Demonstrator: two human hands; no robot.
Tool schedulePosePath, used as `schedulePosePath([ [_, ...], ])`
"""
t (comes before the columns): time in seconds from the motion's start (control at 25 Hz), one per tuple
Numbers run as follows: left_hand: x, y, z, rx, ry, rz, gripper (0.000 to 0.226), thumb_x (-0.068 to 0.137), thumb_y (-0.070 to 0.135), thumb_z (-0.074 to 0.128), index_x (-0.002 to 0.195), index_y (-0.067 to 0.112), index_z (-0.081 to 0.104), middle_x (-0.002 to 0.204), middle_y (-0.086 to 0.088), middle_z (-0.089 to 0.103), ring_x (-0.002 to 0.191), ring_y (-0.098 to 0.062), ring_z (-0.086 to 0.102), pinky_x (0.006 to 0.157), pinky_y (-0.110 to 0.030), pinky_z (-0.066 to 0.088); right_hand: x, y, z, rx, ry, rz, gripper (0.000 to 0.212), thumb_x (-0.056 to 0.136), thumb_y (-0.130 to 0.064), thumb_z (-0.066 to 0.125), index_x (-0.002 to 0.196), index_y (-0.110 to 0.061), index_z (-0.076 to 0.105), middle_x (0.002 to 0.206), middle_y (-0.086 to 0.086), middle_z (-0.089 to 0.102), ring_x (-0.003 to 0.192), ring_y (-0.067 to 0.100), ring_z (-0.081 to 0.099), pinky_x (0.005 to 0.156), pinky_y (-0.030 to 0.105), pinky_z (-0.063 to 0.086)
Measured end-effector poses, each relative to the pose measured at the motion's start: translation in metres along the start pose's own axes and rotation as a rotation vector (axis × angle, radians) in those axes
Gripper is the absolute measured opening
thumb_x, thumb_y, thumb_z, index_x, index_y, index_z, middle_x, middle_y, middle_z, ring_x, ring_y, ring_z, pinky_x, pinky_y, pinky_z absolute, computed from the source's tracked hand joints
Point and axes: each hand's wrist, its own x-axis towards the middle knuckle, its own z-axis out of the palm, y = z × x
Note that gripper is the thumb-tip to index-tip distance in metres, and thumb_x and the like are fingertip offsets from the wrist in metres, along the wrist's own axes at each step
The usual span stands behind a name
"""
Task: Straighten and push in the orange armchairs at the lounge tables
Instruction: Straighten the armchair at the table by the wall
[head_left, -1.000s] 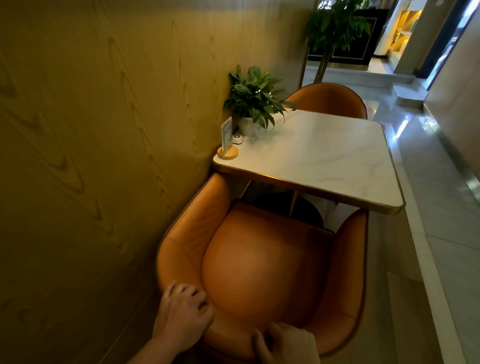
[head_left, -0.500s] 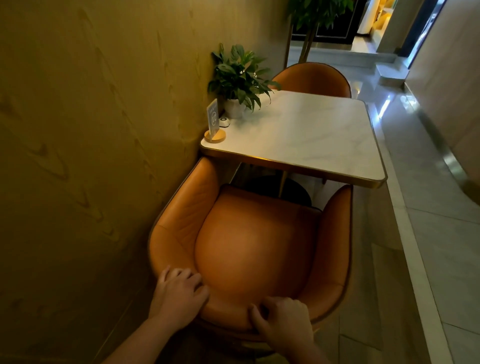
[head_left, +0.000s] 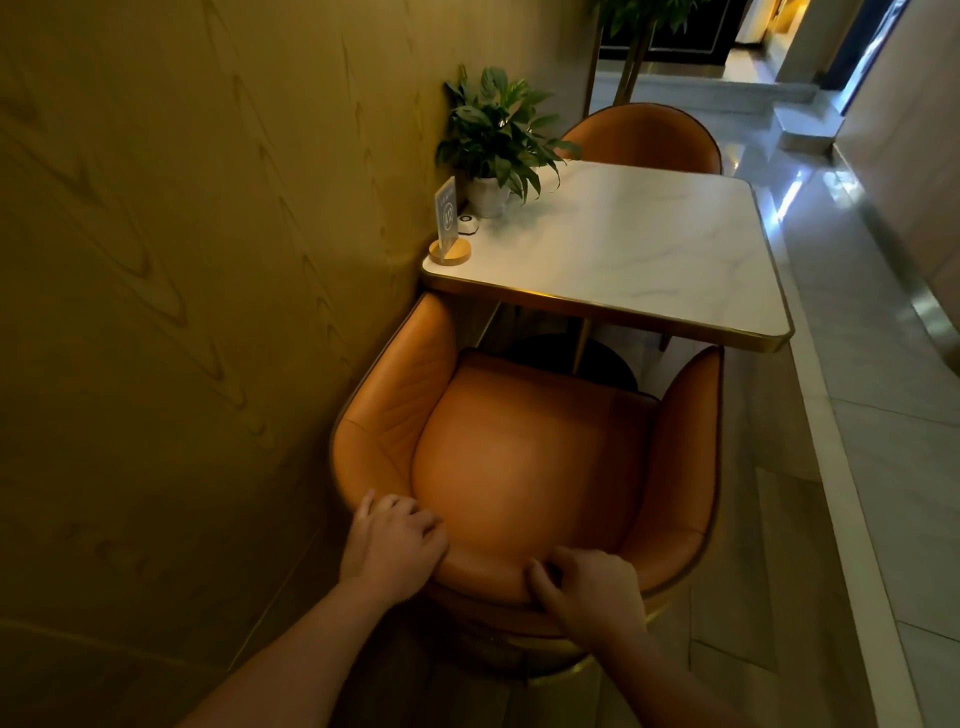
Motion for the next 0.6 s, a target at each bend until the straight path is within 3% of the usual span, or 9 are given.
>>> schedulePosePath([
  [0.24,-0.014,-0.001,0.001,0.012,-0.056,0.000,0.050,0.096,0.057,0.025,0.126,0.038,0.060,0.129,0.009,0.055,0.128,-0.015,0.040,0.120,-0.048,0.010,-0.017,-0.003,-0.002,0.013,-0.008,0.021,0.059,0.084,-0.070,0.037,0.065,-0.018,0.056,0.054,-0.004,0.048,0.055,0.013,0.054,0.049,0.031,0.033],
  [0.36,-0.014,-0.002,0.002,0.012,-0.058,-0.009,0.052,0.094,0.059,0.024,0.124,0.040,0.061,0.130,0.009,0.055,0.129,-0.015,0.039,0.120,-0.049,0.009,-0.018,-0.004,0.001,0.032,-0.008,0.039,0.052,0.085,-0.070,0.034,0.076,-0.024,0.057,0.069,-0.006,0.058,0.068,0.012,0.058,0.053,0.028,0.036],
  [0.4,-0.011,0.000,0.000,0.019,-0.079,-0.016,0.052,0.094,0.060,0.023,0.125,0.041,0.061,0.131,0.008,0.054,0.130,-0.016,0.039,0.120,-0.050,0.009,-0.016,-0.004,0.002,0.035,-0.018,0.039,0.050,0.087,-0.070,0.033,0.091,-0.029,0.062,0.085,-0.008,0.065,0.082,0.012,0.061,0.061,0.028,0.042],
  [0.48,-0.006,0.005,-0.003,0.057,-0.143,-0.039,0.054,0.093,0.060,0.022,0.125,0.040,0.060,0.133,0.006,0.054,0.131,-0.018,0.039,0.119,-0.054,0.010,-0.014,-0.002,0.007,0.019,-0.027,0.042,0.059,0.090,-0.070,0.032,0.128,-0.034,0.058,0.126,-0.009,0.063,0.119,0.014,0.056,0.091,0.033,0.048],
  [0.52,-0.005,0.008,-0.003,0.083,-0.161,-0.050,0.055,0.092,0.061,0.022,0.126,0.039,0.060,0.133,0.004,0.054,0.130,-0.020,0.040,0.117,-0.056,0.011,-0.014,-0.002,0.008,0.015,-0.006,0.031,0.063,0.091,-0.069,0.032,0.137,-0.032,0.054,0.138,-0.008,0.057,0.131,0.015,0.049,0.103,0.035,0.043],
  [0.6,-0.005,0.013,-0.001,0.098,-0.126,-0.060,0.056,0.092,0.062,0.022,0.126,0.038,0.060,0.134,0.005,0.054,0.130,-0.019,0.041,0.116,-0.058,0.012,-0.014,0.001,0.011,0.013,0.053,-0.039,0.064,0.091,-0.068,0.035,0.138,-0.029,0.055,0.143,-0.006,0.055,0.135,0.018,0.047,0.109,0.037,0.040],
])
